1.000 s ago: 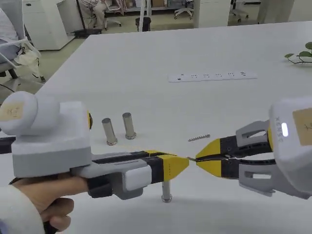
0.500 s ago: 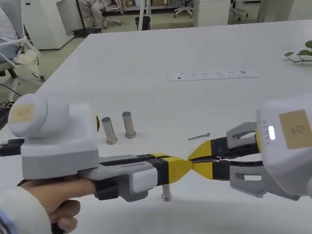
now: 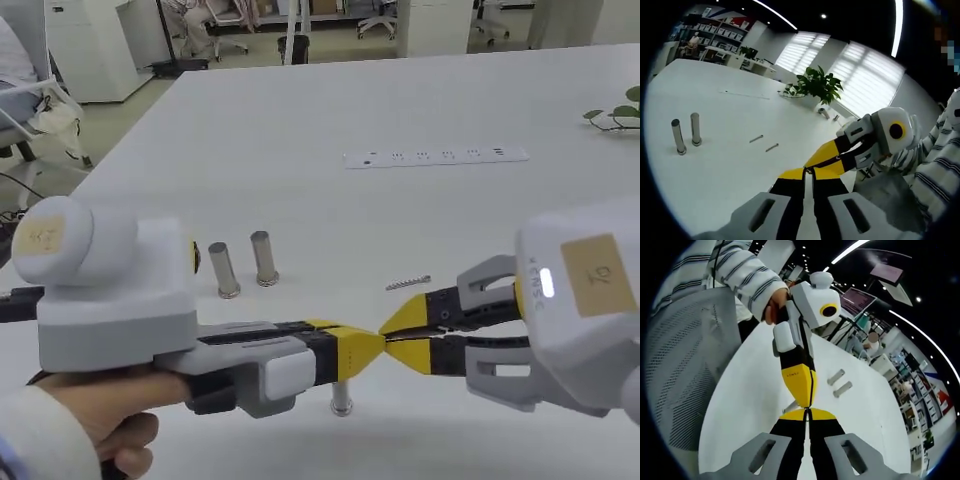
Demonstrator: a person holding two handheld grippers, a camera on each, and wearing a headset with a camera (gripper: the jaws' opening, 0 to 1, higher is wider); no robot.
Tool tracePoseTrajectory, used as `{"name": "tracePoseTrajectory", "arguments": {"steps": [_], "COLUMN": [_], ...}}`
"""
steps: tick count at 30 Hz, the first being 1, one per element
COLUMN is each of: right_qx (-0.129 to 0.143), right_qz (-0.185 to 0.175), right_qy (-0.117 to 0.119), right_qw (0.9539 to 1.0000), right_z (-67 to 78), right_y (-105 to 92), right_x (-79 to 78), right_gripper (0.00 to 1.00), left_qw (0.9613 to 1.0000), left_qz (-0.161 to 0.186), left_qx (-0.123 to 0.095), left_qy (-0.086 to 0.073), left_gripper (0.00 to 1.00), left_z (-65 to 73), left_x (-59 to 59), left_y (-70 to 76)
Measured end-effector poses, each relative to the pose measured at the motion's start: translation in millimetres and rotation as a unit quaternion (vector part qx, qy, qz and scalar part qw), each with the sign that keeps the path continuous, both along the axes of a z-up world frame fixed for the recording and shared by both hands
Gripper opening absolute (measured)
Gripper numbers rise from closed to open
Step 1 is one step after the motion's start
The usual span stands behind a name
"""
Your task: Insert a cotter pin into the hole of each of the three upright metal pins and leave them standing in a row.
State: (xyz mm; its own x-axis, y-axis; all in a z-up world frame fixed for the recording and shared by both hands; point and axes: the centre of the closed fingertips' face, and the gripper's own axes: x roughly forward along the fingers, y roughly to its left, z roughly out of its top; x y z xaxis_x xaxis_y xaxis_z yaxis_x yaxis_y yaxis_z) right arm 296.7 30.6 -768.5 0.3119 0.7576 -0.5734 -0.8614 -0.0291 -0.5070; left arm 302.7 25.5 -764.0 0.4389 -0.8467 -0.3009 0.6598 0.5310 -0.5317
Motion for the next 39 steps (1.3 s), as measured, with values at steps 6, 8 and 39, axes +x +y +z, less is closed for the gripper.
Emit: {"name": "tracePoseTrajectory", "arguments": {"steps": [6, 8, 39], "right_qx": [-0.003, -0.004, 0.065], "right_qz": [0.002, 0.002, -0.024], "right_qy": [-0.001, -0.002, 0.166], "right_qw": [1.0, 1.0, 0.9837], "right_z": [-0.2, -0.5, -4.0], "right_y": [1.0, 0.8, -7.4], "right_x": [-0.9, -1.2, -11.6], "right_gripper": [0.02, 0.02, 0.14], "left_qw": [1.0, 1.0, 0.9982], "left_qz": [0.003, 0.006, -0.041], "left_qx": [0.004, 0.006, 0.036], "left_qy": [-0.001, 0.001, -0.025], "left_gripper": [0.02, 0.0, 0.0], "left_z": [-0.6, -1.7, -0.8], "left_x": [0.0, 0.0, -16.7], "left_y": [1.5, 2.3, 4.2]}}
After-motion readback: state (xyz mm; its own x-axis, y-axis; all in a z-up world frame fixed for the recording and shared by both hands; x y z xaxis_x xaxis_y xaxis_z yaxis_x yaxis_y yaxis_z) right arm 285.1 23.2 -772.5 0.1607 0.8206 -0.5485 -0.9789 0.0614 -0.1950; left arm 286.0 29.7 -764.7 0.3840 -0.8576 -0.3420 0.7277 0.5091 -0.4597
